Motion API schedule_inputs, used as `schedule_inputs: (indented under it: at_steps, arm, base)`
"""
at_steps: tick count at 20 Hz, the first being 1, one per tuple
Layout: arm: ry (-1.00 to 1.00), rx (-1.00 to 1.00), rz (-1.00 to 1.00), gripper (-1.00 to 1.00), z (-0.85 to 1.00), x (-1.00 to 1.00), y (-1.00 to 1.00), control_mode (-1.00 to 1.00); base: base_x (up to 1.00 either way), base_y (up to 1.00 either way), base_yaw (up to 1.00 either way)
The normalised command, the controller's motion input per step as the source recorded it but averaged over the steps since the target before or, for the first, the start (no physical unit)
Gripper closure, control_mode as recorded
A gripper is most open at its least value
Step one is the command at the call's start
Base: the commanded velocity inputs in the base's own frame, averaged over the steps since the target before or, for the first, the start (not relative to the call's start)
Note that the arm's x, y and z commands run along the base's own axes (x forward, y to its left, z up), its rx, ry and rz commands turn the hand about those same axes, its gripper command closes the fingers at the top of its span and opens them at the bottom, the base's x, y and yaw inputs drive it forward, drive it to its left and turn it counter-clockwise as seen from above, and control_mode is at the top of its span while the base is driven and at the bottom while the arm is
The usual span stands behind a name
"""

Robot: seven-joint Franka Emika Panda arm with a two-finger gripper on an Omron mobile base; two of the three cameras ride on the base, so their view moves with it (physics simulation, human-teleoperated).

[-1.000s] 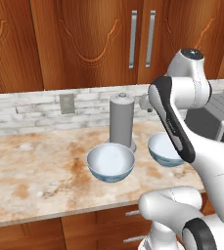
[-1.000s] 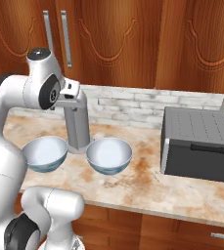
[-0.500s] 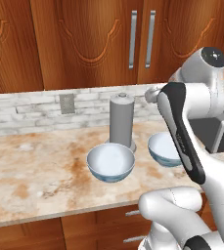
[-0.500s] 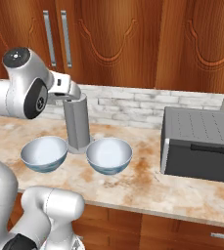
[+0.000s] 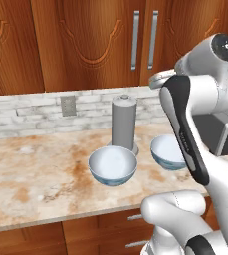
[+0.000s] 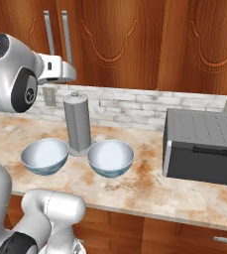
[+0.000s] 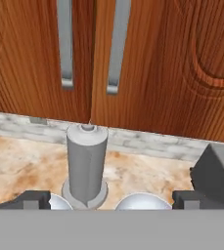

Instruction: Open the cabinet. Pick the bowls from the counter and place them in the cabinet. Then close the cabinet.

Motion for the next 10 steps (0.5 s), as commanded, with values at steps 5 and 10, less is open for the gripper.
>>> schedule_inputs:
  at_steps: [5,10]
  arm:
    - [-0.21,-0.13,0.0,-1.0,0.47,0.0,0.09,-1.0]
    - [-0.08,-0.02,0.0,-1.0,0.3,0.1,0.01,-1.0]
  base:
    - [0.0,0.0,0.0]
    - [0.0,0.0,0.0]
